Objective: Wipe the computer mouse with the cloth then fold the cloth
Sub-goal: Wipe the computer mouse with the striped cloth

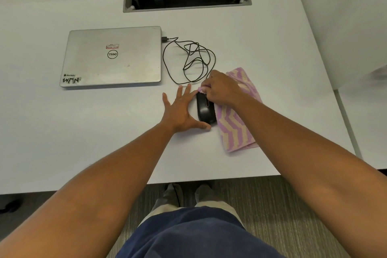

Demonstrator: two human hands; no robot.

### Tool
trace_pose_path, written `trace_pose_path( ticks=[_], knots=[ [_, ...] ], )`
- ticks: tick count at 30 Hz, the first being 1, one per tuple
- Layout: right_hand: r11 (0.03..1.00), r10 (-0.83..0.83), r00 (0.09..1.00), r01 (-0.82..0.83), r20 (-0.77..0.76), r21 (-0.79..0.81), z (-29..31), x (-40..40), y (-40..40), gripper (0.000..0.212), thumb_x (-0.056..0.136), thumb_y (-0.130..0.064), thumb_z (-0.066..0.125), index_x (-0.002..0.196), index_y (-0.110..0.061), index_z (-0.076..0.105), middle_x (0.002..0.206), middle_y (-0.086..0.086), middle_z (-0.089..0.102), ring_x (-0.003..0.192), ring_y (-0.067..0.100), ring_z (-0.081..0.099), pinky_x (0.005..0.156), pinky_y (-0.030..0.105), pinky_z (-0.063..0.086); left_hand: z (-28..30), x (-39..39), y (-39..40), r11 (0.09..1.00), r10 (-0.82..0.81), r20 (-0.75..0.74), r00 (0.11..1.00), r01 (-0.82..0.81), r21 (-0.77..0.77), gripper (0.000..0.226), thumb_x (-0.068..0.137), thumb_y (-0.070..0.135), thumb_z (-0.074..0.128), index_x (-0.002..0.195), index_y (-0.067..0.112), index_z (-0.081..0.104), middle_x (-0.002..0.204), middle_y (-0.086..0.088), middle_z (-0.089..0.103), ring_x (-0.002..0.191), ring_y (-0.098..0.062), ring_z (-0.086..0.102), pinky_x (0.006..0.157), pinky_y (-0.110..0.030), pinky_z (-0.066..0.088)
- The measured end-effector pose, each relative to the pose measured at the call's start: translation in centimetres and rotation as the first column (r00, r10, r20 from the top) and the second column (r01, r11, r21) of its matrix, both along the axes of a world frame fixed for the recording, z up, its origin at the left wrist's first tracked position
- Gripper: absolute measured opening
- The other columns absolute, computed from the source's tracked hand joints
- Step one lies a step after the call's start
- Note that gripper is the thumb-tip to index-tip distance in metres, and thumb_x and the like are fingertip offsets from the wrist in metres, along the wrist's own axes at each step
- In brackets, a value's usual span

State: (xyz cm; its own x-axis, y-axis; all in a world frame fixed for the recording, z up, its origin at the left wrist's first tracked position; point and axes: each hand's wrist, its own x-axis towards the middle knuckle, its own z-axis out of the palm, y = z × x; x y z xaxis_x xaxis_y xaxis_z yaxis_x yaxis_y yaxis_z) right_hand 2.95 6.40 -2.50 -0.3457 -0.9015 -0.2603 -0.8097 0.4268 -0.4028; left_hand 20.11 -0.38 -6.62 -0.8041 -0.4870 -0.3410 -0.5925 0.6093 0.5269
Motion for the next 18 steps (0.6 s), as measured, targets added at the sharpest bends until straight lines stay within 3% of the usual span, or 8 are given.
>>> trace_pose_path(
  ticks=[6,9,12,14,18],
  knots=[
    [0.969,0.231,0.971,-0.235,0.064,0.072,1.4,0.5,-0.1,0.025,0.089,-0.041,0.06,0.106,-0.027,0.072,0.096,-0.007,0.051,0.093,0.017,0.055,0.08,0.036,0.047,0.2,0.0,0.1,0.999,0.01,-0.042,0.999,-0.008,0.042,0.133,0.046,0.082,0.079,0.155,0.05,0.01,0.169,0.004,0.005,0.154,-0.014,-0.013,0.114,-0.061,-0.021],
    [0.991,0.132,0.991,-0.133,0.016,0.03,1.3,0.3,-0.2,0.023,0.089,-0.04,0.06,0.102,-0.027,0.074,0.097,-0.004,0.053,0.092,0.018,0.055,0.076,0.036,0.047,0.3,0.0,0.1,0.999,0.014,-0.015,1.0,-0.013,0.029,0.135,0.047,0.081,0.079,0.158,0.044,0.012,0.169,0.005,0.003,0.154,-0.013,-0.013,0.115,-0.061,-0.02],
    [0.995,0.051,0.994,-0.043,-0.093,0.086,1.3,-0.1,-0.8,0.023,0.091,-0.033,0.058,0.102,-0.02,0.074,0.107,0.006,0.057,0.096,0.025,0.06,0.075,0.034,0.048,0.4,-0.1,0.1,1.0,0.015,0.011,1.0,-0.015,0.011,0.136,0.047,0.082,0.078,0.159,0.038,0.013,0.169,0.007,0.001,0.154,-0.012,-0.014,0.116,-0.062,-0.019],
    [0.987,0.102,0.986,-0.084,-0.133,0.135,1.6,0.0,-1.1,0.024,0.093,-0.031,0.056,0.105,-0.017,0.072,0.113,0.008,0.055,0.099,0.027,0.06,0.079,0.036,0.049,0.4,-0.1,0.2,1.0,0.016,0.016,1.0,-0.017,0.014,0.137,0.046,0.082,0.078,0.159,0.038,0.014,0.169,0.007,0.001,0.154,-0.012,-0.014,0.116,-0.062,-0.019],
    [0.976,0.193,0.98,-0.189,-0.036,0.11,2.1,0.1,-1.0,0.024,0.094,-0.03,0.058,0.107,-0.016,0.074,0.107,0.003,0.052,0.097,0.023,0.058,0.079,0.034,0.046,0.4,-0.1,0.2,0.999,0.026,0.0,1.0,-0.026,0.028,0.136,0.045,0.082,0.08,0.158,0.042,0.014,0.169,0.007,0.004,0.154,-0.011,-0.013,0.115,-0.061,-0.021]
  ],
)
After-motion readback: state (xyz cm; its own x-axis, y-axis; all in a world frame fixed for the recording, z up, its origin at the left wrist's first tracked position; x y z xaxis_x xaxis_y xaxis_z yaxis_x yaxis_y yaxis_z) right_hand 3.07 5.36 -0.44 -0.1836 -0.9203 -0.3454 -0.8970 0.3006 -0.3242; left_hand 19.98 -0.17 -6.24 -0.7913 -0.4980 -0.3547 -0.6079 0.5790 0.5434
